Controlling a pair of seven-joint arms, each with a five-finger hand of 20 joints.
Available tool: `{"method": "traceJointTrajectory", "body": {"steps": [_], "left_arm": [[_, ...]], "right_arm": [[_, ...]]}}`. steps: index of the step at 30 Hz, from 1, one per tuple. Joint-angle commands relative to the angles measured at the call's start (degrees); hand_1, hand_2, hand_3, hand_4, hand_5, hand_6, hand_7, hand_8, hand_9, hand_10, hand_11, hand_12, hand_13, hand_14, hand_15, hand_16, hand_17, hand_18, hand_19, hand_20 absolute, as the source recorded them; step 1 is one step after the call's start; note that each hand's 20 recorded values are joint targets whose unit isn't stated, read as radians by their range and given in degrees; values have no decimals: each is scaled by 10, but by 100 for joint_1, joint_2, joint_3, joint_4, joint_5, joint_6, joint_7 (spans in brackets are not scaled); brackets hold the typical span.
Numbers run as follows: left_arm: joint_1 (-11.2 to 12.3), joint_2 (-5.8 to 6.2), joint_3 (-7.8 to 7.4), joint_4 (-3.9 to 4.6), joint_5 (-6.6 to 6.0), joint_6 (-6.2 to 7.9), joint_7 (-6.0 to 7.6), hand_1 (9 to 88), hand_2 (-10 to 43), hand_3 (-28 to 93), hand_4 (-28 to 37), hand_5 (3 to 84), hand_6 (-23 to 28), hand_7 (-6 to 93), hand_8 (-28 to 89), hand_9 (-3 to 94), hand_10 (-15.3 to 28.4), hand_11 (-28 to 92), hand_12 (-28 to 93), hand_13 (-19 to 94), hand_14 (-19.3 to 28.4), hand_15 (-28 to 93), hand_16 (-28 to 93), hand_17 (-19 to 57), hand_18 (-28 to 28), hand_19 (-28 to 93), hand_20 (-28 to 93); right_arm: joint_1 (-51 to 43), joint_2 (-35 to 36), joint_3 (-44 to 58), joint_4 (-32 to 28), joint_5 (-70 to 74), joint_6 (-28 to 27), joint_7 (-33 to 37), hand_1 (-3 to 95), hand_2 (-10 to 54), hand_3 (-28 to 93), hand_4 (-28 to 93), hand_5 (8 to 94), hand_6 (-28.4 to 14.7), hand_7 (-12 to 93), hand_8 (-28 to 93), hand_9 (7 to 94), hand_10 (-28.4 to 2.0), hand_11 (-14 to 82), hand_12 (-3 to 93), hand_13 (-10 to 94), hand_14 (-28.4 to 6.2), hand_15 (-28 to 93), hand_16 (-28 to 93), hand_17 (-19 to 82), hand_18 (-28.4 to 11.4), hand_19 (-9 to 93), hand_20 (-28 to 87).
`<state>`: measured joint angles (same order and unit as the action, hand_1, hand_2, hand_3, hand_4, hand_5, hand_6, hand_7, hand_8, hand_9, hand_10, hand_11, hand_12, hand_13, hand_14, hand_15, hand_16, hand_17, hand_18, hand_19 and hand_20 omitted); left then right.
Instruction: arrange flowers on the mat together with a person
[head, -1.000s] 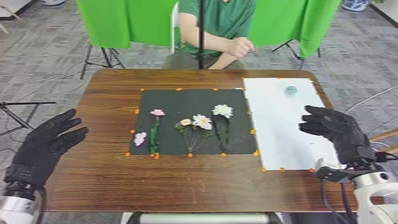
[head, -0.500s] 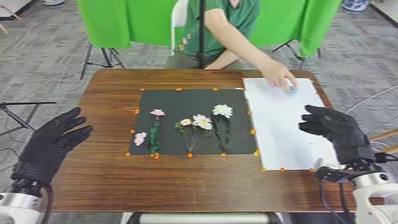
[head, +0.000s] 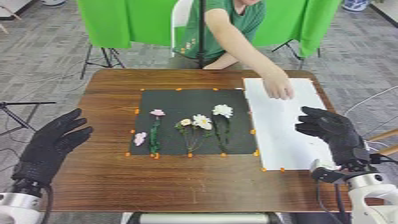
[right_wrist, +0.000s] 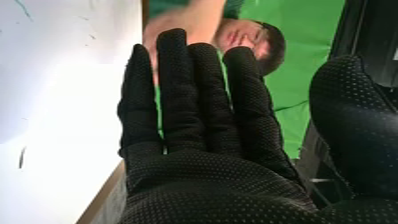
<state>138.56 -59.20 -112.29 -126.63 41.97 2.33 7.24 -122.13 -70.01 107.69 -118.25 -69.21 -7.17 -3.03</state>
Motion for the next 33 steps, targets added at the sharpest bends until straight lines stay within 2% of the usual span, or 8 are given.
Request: {"method": "traceJointTrajectory", "body": {"steps": [1, 3, 9, 14, 19, 24, 31, 33], "left_arm": [[26, 30, -6, 31, -29, 36, -127, 302, -18, 680, -238, 355, 55, 186, -89, 310, 129, 212, 187, 279, 163, 375, -2, -45, 234, 505, 88], [106, -6, -35, 7, -29, 47, -124, 302, -17, 679, -238, 355, 56, 186, -89, 310, 129, 213, 188, 279, 162, 376, -2, -45, 234, 506, 88], [-14, 92, -19, 48, -36, 13, -165, 302, -17, 679, -237, 356, 56, 185, -89, 310, 128, 213, 188, 279, 162, 377, -1, -46, 235, 506, 89], [89, 49, -48, 26, -41, 34, -170, 301, -16, 679, -238, 354, 56, 188, -91, 308, 128, 216, 187, 277, 162, 379, -3, -47, 234, 506, 89], [16, 114, -37, 47, -44, 11, -188, 301, -16, 679, -237, 355, 56, 186, -91, 310, 129, 214, 185, 280, 163, 377, -5, -46, 234, 506, 89], [98, 61, -65, 21, -43, 37, -191, 300, -15, 678, -237, 355, 56, 186, -90, 309, 128, 213, 186, 279, 163, 376, -5, -46, 234, 506, 89], [36, 88, -47, 34, -43, 31, -200, 298, -15, 684, -239, 352, 56, 193, -92, 306, 130, 219, 186, 274, 162, 384, -3, -50, 235, 510, 91], [106, 45, -71, 15, -40, 42, -189, 298, -15, 684, -239, 352, 56, 193, -93, 306, 130, 219, 185, 275, 163, 383, -5, -50, 235, 510, 90]], "right_arm": [[81, 33, -182, -5, -13, 168, 8, 217, 28, 861, -210, 516, -42, 172, -91, 515, -145, 171, 243, 464, -120, 303, 256, 214, -195, 456, 277], [88, 22, -184, 8, -50, 102, -8, 217, 27, 861, -211, 516, -42, 173, -90, 515, -145, 171, 243, 463, -120, 304, 256, 212, -195, 456, 277], [45, -41, -65, 5, -37, -43, -37, 216, 28, 861, -210, 515, -40, 173, -90, 514, -145, 171, 243, 461, -119, 305, 256, 212, -194, 454, 278], [14, -53, -73, 12, -50, -112, -17, 217, 28, 860, -211, 515, -40, 174, -91, 514, -146, 173, 243, 460, -119, 304, 256, 210, -196, 455, 279], [32, -54, -70, 7, -31, -95, -34, 217, 28, 860, -211, 515, -40, 174, -91, 513, -146, 173, 243, 460, -119, 304, 257, 209, -197, 456, 279], [37, -28, -97, 2, -34, -110, 2, 217, 28, 861, -210, 515, -40, 174, -91, 512, -146, 173, 244, 459, -119, 305, 257, 209, -197, 456, 279], [107, -8, -130, 17, -15, -68, 2, 216, 27, 860, -211, 515, -40, 174, -91, 512, -146, 173, 244, 459, -119, 304, 257, 208, -197, 455, 278], [131, -4, -162, 30, -5, -72, 18, 216, 27, 860, -212, 515, -40, 173, -91, 511, -145, 173, 244, 459, -119, 304, 257, 208, -197, 455, 278]]}}
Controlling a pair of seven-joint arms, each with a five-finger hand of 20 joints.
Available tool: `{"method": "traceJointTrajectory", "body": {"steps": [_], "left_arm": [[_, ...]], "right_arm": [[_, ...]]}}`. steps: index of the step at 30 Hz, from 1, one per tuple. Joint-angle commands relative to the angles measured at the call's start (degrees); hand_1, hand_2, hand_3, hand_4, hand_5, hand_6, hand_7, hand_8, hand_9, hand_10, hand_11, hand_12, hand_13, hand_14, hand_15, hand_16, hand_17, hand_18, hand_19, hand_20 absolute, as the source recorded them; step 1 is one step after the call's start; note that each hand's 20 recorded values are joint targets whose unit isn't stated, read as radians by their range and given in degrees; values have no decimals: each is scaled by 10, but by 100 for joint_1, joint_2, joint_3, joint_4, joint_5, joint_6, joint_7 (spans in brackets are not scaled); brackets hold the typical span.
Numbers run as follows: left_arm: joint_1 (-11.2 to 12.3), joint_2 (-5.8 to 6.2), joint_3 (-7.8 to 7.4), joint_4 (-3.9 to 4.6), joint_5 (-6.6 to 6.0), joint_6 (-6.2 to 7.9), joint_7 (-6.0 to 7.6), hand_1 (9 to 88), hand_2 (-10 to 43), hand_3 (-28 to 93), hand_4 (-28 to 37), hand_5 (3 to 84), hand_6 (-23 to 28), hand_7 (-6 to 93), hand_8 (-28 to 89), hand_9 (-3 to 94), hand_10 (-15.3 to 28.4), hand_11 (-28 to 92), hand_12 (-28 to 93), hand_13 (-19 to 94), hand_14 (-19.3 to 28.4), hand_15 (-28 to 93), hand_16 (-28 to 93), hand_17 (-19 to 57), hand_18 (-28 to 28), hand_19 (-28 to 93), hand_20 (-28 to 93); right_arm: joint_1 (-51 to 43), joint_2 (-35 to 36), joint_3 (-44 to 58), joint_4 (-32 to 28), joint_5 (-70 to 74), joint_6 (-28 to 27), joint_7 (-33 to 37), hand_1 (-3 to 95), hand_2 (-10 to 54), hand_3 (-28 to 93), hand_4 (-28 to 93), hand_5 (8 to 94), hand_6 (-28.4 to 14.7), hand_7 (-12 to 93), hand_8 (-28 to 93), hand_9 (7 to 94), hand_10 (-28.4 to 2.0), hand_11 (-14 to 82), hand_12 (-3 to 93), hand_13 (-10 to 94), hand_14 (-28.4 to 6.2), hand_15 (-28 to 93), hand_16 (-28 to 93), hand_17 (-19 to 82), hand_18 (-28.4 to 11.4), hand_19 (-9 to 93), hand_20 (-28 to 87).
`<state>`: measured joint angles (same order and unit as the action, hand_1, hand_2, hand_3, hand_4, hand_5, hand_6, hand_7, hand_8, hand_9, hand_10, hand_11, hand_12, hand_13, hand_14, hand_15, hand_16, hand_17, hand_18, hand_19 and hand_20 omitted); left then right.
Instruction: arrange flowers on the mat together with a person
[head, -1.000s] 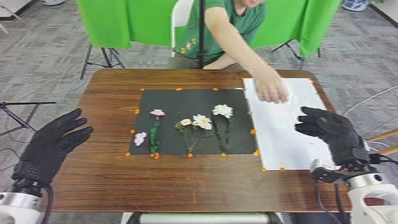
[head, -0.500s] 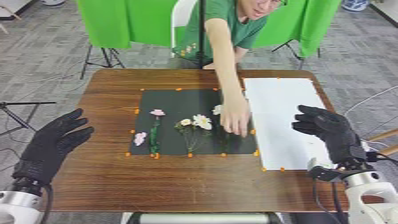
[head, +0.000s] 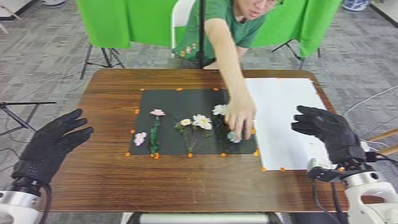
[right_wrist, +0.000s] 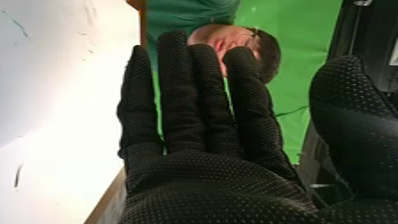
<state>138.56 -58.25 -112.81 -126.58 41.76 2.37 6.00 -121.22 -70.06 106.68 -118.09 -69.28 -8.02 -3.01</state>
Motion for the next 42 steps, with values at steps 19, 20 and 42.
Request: {"method": "traceJointTrajectory", "body": {"steps": [19, 20, 42], "left_arm": [[70, -39, -2, 12, -45, 77, -75, 297, -11, 682, -241, 352, 56, 193, -93, 306, 129, 220, 185, 274, 164, 386, -6, -51, 235, 510, 89], [107, -69, -16, 6, -47, 76, -60, 297, -11, 683, -241, 352, 56, 193, -93, 306, 129, 220, 185, 274, 164, 386, -6, -51, 235, 510, 89], [111, -60, 17, 23, -22, 13, -86, 295, -11, 685, -241, 351, 57, 191, -92, 306, 130, 219, 185, 273, 163, 385, -6, -51, 235, 510, 89]], "right_arm": [[196, 15, -176, 61, 37, -39, 4, 213, 26, 857, -215, 511, -40, 170, -90, 507, -146, 170, 246, 456, -119, 302, 258, 207, -197, 454, 278], [205, 5, -197, 65, 41, -46, 3, 213, 26, 857, -215, 510, -40, 170, -89, 506, -146, 169, 246, 456, -119, 301, 258, 206, -197, 453, 278], [138, -179, -245, 77, 279, -165, -8, 204, 26, 856, -217, 493, -45, 158, -82, 492, -146, 162, 249, 450, -120, 299, 263, 204, -198, 449, 279]]}}
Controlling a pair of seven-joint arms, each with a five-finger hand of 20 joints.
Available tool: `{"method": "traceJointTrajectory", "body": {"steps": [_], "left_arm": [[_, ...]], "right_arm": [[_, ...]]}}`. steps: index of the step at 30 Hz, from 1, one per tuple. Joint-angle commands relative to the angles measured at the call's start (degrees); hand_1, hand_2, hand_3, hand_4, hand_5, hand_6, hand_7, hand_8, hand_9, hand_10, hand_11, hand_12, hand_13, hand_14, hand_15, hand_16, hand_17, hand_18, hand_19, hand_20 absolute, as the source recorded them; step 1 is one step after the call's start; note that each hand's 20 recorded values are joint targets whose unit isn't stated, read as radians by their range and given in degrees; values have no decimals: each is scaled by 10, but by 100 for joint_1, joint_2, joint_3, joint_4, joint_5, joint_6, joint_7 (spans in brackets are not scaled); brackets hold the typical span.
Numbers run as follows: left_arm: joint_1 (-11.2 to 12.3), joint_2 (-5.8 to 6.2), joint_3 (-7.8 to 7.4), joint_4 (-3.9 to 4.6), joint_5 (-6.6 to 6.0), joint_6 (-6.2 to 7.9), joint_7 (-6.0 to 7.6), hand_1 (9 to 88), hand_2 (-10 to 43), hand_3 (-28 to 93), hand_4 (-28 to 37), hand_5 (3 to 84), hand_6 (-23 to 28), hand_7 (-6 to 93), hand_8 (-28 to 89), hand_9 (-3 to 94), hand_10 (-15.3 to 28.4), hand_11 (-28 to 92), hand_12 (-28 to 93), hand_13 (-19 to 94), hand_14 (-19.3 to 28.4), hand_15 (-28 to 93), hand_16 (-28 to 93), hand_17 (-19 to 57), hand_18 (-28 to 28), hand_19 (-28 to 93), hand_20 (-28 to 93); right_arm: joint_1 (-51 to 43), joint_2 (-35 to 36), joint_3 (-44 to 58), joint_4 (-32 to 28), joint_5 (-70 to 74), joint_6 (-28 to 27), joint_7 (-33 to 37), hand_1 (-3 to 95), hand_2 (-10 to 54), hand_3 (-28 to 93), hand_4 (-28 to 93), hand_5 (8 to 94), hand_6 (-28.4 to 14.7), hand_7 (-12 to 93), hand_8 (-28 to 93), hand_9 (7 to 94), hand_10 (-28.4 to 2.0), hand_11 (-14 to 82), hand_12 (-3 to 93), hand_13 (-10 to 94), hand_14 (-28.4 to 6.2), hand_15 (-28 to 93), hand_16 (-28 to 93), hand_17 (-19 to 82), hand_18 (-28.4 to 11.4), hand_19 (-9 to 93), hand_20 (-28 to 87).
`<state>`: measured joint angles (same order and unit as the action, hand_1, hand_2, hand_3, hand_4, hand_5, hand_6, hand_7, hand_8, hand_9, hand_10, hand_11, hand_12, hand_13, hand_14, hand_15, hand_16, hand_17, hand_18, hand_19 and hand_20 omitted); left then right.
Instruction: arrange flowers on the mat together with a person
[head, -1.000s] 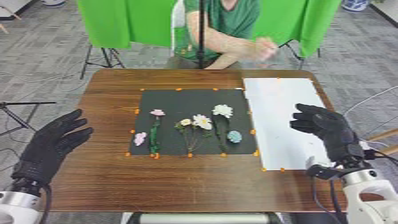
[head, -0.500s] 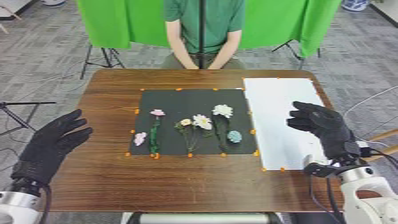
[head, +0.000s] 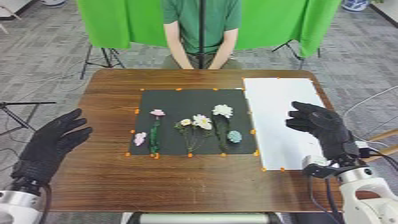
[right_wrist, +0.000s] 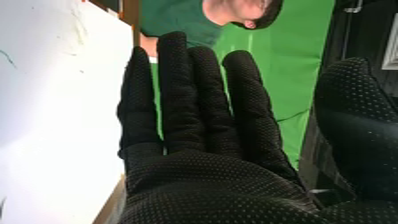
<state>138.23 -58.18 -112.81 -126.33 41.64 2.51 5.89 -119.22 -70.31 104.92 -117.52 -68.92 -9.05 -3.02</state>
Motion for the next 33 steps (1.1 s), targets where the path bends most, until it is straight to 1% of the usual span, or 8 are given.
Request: {"method": "traceJointTrajectory", "body": {"steps": [1, 9, 13, 24, 26, 29, 31, 33], "left_arm": [[114, -52, 40, 13, -21, 24, -39, 295, -11, 685, -240, 352, 56, 191, -92, 306, 129, 219, 185, 273, 163, 384, -6, -51, 235, 509, 89], [168, -58, -5, -9, -17, 29, -15, 295, -12, 685, -239, 346, 55, 192, -92, 305, 129, 219, 185, 275, 162, 386, -5, -50, 235, 510, 89], [39, 22, 34, 36, -9, -18, 30, 296, -12, 684, -240, 346, 54, 192, -93, 305, 129, 219, 185, 275, 163, 385, -6, -50, 235, 509, 89], [-11, 54, -45, 46, -29, -76, 58, 297, -13, 685, -239, 345, 54, 193, -93, 305, 129, 220, 185, 274, 163, 385, -6, -51, 235, 510, 89], [1, 44, -55, 42, -112, -67, 62, 298, -13, 683, -239, 344, 53, 191, -94, 305, 129, 218, 184, 276, 162, 382, -6, -49, 235, 508, 88], [103, -1, -46, 36, -600, -145, 273, 297, -14, 684, -237, 341, 53, 192, -93, 304, 129, 218, 186, 275, 162, 384, -4, -50, 235, 510, 89], [91, 26, -54, 23, -414, -64, 217, 297, -15, 685, -237, 341, 54, 190, -94, 305, 129, 218, 186, 275, 162, 383, -4, -50, 235, 510, 89], [-24, 101, -22, 75, -434, -117, 229, 300, -17, 682, -237, 344, 53, 185, -92, 309, 129, 213, 184, 280, 162, 375, -5, -46, 235, 506, 87]], "right_arm": [[-61, -138, -52, 21, 272, -46, 2, 204, 26, 856, -217, 492, -45, 158, -82, 491, -146, 162, 249, 450, -120, 299, 263, 203, -198, 449, 279], [63, -115, -137, 66, 202, -89, -8, 234, 27, 914, -179, 475, -39, 314, -104, 463, -157, 317, 320, 418, -129, 594, 249, 202, -195, 595, 378], [84, -40, -174, 53, 215, -27, -16, 239, 37, 920, -171, 475, -37, 358, -120, 460, -158, 345, 331, 418, -129, 614, 244, 204, -193, 597, 379], [74, -60, -200, 30, 248, -1, -17, 239, 28, 909, -182, 475, -38, 324, -125, 466, -157, 316, 311, 421, -126, 571, 226, 193, -197, 571, 363], [63, -74, -205, 31, 300, -22, 17, 238, 24, 903, -188, 476, -39, 313, -120, 467, -156, 291, 300, 424, -125, 544, 220, 192, -198, 558, 354], [64, -138, -236, 65, 622, -201, 54, 231, 19, 895, -198, 479, -39, 280, -110, 481, -152, 227, 269, 435, -118, 407, 219, 202, -193, 497, 305], [73, -102, -243, 88, 770, -383, 99, 226, 15, 884, -207, 486, -41, 227, -100, 489, -149, 166, 247, 441, -117, 306, 240, 209, -191, 448, 275], [109, -47, -290, 104, 777, -402, 50, 221, 12, 870, -213, 481, -42, 191, -89, 486, -146, 131, 237, 440, -117, 255, 254, 209, -193, 421, 264]]}}
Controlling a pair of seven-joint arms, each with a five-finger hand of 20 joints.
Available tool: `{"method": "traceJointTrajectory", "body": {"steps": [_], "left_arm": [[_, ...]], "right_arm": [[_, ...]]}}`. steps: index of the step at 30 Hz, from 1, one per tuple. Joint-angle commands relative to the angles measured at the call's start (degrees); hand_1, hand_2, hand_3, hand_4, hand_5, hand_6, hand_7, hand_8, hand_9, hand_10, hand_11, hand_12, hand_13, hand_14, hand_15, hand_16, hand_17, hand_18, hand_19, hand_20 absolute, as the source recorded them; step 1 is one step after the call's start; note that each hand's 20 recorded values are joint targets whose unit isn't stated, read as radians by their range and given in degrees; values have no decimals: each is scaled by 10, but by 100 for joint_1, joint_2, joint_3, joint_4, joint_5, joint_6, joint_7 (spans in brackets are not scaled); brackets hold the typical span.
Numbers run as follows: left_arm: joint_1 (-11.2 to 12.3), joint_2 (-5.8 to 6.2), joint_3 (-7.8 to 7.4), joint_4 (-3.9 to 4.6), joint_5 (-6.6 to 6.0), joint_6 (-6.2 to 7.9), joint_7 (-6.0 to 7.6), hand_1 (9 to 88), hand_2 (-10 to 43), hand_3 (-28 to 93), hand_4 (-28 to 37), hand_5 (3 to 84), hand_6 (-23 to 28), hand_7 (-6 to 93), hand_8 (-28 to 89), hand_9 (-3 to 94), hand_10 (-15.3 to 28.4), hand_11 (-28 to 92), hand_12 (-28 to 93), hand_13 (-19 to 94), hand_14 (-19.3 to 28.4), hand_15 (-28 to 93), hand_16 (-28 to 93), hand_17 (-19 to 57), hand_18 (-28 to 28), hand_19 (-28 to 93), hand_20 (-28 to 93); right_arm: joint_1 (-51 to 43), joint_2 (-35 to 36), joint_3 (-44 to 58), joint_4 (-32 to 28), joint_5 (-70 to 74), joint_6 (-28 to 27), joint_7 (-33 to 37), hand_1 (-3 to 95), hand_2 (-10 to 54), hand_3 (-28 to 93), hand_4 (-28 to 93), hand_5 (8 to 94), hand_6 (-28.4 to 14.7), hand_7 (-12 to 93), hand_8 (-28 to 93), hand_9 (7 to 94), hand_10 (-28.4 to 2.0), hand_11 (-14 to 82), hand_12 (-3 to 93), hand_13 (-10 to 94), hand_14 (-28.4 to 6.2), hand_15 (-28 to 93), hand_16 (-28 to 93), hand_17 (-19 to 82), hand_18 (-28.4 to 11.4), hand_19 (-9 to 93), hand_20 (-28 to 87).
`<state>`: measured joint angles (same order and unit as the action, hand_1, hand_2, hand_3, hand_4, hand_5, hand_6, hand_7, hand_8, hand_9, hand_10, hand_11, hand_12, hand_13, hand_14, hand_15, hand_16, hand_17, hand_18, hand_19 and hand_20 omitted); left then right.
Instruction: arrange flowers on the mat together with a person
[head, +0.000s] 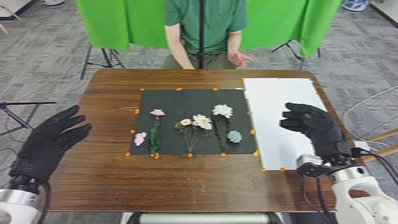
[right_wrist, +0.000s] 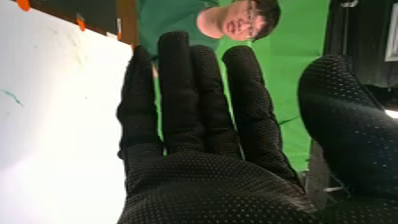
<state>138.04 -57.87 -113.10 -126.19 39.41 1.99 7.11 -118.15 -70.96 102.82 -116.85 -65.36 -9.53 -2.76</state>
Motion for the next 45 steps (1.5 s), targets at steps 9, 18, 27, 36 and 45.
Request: {"method": "traceJointTrajectory", "body": {"steps": [9, 18, 27, 36, 45], "left_arm": [[78, 138, -57, 53, -190, 60, 159, 300, -18, 683, -237, 344, 53, 181, -89, 310, 129, 212, 187, 279, 162, 371, -1, -44, 234, 502, 84], [-38, 170, 21, 89, -38, -23, 30, 301, -18, 681, -236, 344, 53, 181, -88, 310, 129, 210, 188, 279, 163, 371, 0, -45, 233, 500, 84], [38, 115, -29, 48, -64, -10, 50, 299, -20, 687, -236, 342, 53, 186, -89, 307, 130, 212, 189, 273, 162, 373, 0, -48, 233, 502, 84], [149, -2, -54, -59, -8, -27, 28, 299, -19, 686, -239, 341, 54, 187, -91, 304, 129, 215, 187, 268, 160, 376, -2, -49, 233, 503, 84], [150, -7, -35, -55, -11, -12, 40, 299, -19, 686, -239, 340, 53, 188, -91, 303, 129, 215, 187, 268, 161, 376, -2, -49, 233, 503, 83]], "right_arm": [[284, 197, -336, 154, 447, -611, 41, 195, -2, 859, -225, 437, -47, 126, -72, 447, -141, 69, 223, 400, -122, 133, 291, 187, -190, 321, 232], [395, 193, -453, 166, 324, -524, -28, 195, -1, 858, -227, 437, -48, 129, -68, 445, -141, 72, 228, 399, -121, 123, 317, 183, -191, 325, 245], [216, 137, -294, 98, 310, -304, -39, 197, 0, 859, -226, 438, -49, 132, -69, 445, -141, 75, 228, 400, -120, 120, 326, 182, -192, 329, 247], [196, 70, -269, 89, 275, -361, 26, 197, -1, 862, -225, 439, -49, 136, -70, 443, -142, 79, 230, 397, -120, 127, 330, 177, -193, 337, 251], [262, 58, -288, 118, 289, -374, 57, 197, -2, 862, -226, 440, -49, 136, -70, 443, -143, 82, 232, 397, -120, 129, 330, 174, -195, 343, 252]]}}
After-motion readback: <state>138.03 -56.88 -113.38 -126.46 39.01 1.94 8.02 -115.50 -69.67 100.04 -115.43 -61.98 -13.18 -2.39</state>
